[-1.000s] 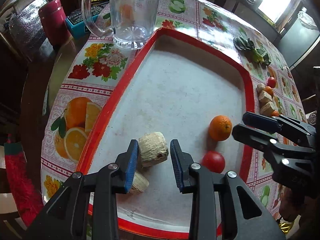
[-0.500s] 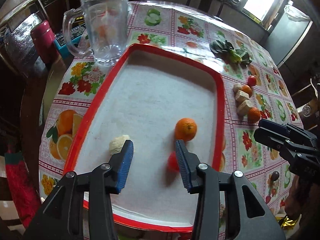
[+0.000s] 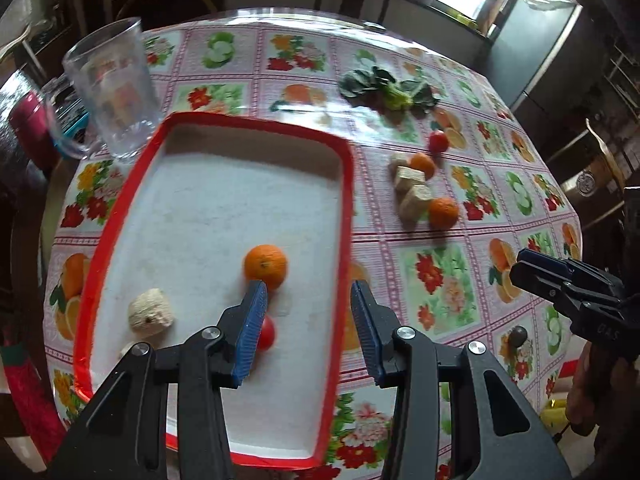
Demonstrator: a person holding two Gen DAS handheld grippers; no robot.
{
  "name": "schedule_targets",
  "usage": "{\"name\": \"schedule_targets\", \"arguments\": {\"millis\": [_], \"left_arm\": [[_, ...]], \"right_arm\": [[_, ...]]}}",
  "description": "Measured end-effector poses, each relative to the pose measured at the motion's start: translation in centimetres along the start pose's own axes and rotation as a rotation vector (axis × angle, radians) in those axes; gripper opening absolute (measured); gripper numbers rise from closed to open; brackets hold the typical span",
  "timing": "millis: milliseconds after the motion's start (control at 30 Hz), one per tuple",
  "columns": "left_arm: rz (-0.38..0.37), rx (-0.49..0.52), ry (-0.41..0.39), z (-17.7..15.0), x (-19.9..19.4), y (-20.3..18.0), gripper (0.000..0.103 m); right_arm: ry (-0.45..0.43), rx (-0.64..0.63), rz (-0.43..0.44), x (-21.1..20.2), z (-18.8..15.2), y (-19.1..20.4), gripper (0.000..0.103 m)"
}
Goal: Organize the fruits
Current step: 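Move left gripper to a small green fruit while right gripper moves to a purple plum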
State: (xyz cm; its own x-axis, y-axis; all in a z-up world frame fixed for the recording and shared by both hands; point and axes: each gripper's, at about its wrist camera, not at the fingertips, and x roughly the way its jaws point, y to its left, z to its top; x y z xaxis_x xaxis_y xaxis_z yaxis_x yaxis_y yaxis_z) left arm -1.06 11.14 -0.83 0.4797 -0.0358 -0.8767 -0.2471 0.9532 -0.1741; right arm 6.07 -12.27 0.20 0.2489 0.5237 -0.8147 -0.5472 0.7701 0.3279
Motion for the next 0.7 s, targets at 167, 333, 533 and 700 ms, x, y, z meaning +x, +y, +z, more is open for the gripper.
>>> {"name": "schedule_targets", "arguments": {"millis": [167,333,533,700], "left_arm": [[-0.030,0.039,0.001,0.1,0.1,-2.2,0.042],[-0.052,0.077,0.001,-0.3,-0.2,-4.2,0.042],[-0.080,0.108,0.012,-2.1,-0.7,-5.8,0.042],[-0.096,0.124,0.040,-4.6,-0.8,-6.3,0.042]], "right_arm": [[-0.019,0.033,-0.024,-1.7,-1.1,-1.6,0.046],[-0.030,0.057,-0.044,-3.3,-2.5,-2.8,0.046],[-0.018,0.077,-0.069,-4.7,-4.9,-3.9,0.046],[0.003,0.091,-0.098,-5.4,-7.5,-4.8,0.046]]}}
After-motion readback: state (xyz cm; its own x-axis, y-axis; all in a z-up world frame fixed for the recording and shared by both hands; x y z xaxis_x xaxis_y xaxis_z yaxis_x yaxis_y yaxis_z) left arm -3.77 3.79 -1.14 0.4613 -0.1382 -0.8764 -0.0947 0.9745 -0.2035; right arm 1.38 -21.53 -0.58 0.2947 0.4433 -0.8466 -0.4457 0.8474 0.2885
